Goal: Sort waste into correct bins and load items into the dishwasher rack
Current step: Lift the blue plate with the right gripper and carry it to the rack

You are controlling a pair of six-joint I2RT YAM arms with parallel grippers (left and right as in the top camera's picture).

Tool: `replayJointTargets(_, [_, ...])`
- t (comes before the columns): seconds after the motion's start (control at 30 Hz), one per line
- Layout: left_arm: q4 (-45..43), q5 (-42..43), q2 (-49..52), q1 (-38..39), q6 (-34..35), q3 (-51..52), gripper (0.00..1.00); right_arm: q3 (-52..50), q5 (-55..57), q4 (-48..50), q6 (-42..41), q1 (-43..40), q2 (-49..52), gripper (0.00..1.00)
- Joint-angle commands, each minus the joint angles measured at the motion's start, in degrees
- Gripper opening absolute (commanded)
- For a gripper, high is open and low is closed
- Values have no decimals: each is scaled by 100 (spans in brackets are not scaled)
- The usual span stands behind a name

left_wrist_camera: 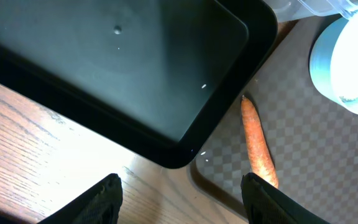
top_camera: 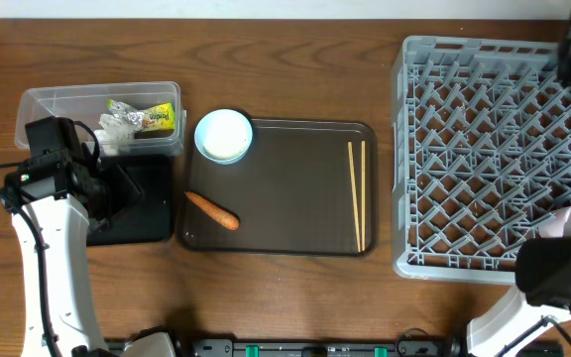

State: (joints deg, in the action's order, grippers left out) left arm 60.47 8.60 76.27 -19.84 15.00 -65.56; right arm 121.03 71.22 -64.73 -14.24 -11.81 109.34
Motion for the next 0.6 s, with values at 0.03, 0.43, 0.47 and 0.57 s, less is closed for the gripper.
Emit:
replayJointTargets(0.03, [39,-28,-76,-24,37,-63,64,-9,-249,127,17,-175,387,1])
replayJointTargets(0.43, [85,-28,-76,-24,284,-63,64,-9,-636,1226,1709,-304,973,1])
replayJointTargets(0.47, [87,-28,-76,-24,315,-63,64,-9,-531,1303,1709,-321,977,1])
replayJointTargets(0.57, [105,-28,-76,-24,313,-63,64,-9,-356,1434,1735,-404,984,1])
